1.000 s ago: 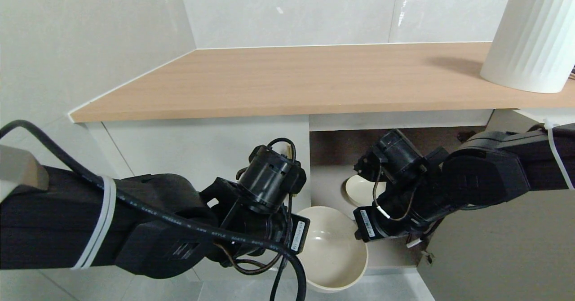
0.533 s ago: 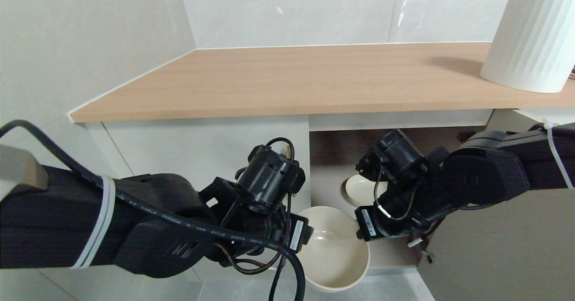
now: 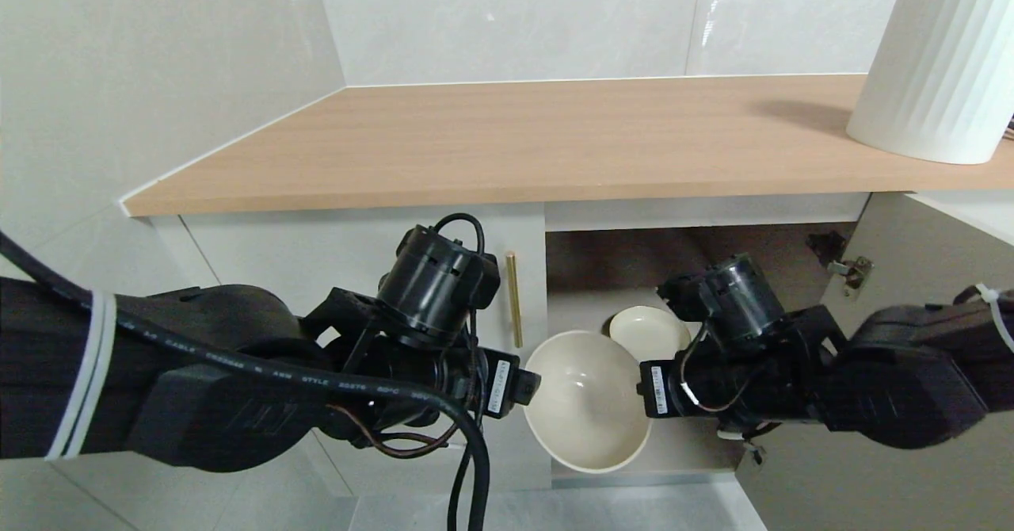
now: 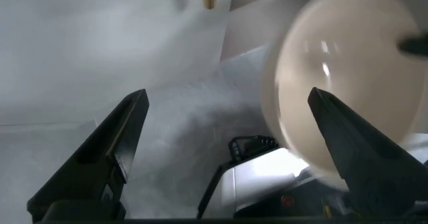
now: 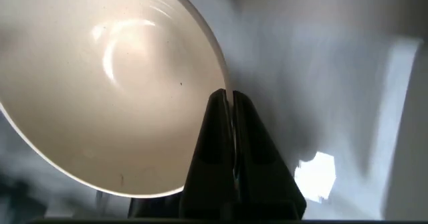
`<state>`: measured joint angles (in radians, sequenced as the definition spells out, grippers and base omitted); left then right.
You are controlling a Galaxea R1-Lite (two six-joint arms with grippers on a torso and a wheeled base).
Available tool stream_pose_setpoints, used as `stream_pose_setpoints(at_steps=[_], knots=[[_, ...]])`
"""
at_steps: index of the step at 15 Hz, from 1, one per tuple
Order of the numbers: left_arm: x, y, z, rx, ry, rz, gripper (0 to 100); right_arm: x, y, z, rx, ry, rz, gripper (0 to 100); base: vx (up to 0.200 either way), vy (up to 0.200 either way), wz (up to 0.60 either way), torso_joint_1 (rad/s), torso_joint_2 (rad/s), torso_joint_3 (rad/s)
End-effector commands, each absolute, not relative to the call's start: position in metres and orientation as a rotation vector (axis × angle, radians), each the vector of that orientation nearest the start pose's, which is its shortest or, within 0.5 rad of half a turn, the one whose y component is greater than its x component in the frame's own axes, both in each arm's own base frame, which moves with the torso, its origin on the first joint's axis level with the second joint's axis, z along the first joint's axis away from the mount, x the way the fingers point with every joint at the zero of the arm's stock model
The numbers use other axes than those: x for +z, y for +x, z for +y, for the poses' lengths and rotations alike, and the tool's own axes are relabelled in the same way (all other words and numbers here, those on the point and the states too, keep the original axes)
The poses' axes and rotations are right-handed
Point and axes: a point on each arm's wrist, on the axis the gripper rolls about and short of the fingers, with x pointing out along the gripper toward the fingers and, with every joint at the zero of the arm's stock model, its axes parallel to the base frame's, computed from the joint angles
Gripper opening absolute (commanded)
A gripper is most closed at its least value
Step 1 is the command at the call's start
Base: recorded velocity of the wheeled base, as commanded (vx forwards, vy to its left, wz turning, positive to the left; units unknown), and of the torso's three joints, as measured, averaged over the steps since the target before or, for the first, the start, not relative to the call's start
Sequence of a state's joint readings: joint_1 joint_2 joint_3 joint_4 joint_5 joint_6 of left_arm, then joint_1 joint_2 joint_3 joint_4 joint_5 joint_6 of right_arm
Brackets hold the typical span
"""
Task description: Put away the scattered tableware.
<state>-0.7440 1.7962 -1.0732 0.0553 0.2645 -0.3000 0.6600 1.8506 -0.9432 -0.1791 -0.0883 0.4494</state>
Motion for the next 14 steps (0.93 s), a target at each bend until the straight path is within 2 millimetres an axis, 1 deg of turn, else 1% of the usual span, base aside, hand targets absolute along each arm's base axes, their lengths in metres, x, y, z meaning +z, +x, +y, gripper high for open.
stream_pose_setpoints(at_steps=[1,2,3,5,6,8,9,10,12,14], knots=[[0.165,0.239,-0.211,-0.344,0.091,0.735,100,0.111,0.245,0.182,0.32,0.153,0.71,0,0.0,0.0,0.0,0.0,0.0,0.0],[0.165,0.239,-0.212,-0.345,0.091,0.737,100,0.108,0.257,0.172,0.258,0.17,0.681,0,0.0,0.0,0.0,0.0,0.0,0.0],[0.164,0.239,-0.212,-0.345,0.092,0.738,100,0.109,0.266,0.167,0.216,0.177,0.663,0,0.0,0.0,0.0,0.0,0.0,0.0],[0.165,0.239,-0.211,-0.346,0.09,0.736,100,0.101,0.283,0.157,0.15,0.185,0.676,0,0.0,0.0,0.0,0.0,0.0,0.0],[0.166,0.239,-0.211,-0.346,0.089,0.734,100,0.093,0.299,0.152,0.113,0.191,0.684,0,0.0,0.0,0.0,0.0,0.0,0.0],[0.163,0.24,-0.212,-0.346,0.095,0.742,100,0.08,0.323,0.145,0.058,0.204,0.689,0,0.0,0.0,0.0,0.0,0.0,0.0],[0.161,0.24,-0.212,-0.344,0.099,0.747,100,0.078,0.333,0.143,0.035,0.215,0.677,0,0.0,0.0,0.0,0.0,0.0,0.0],[0.161,0.24,-0.213,-0.347,0.098,0.746,100,0.078,0.342,0.142,0.001,0.218,0.658,0,0.0,0.0,0.0,0.0,0.0,0.0],[0.161,0.24,-0.212,-0.345,0.098,0.748,100,0.074,0.352,0.14,-0.044,0.219,0.645,0,0.0,0.0,0.0,0.0,0.0,0.0],[0.157,0.241,-0.214,-0.346,0.105,0.757,100,0.068,0.371,0.132,-0.089,0.258,0.634,0,0.0,0.0,0.0,0.0,0.0,0.0]])
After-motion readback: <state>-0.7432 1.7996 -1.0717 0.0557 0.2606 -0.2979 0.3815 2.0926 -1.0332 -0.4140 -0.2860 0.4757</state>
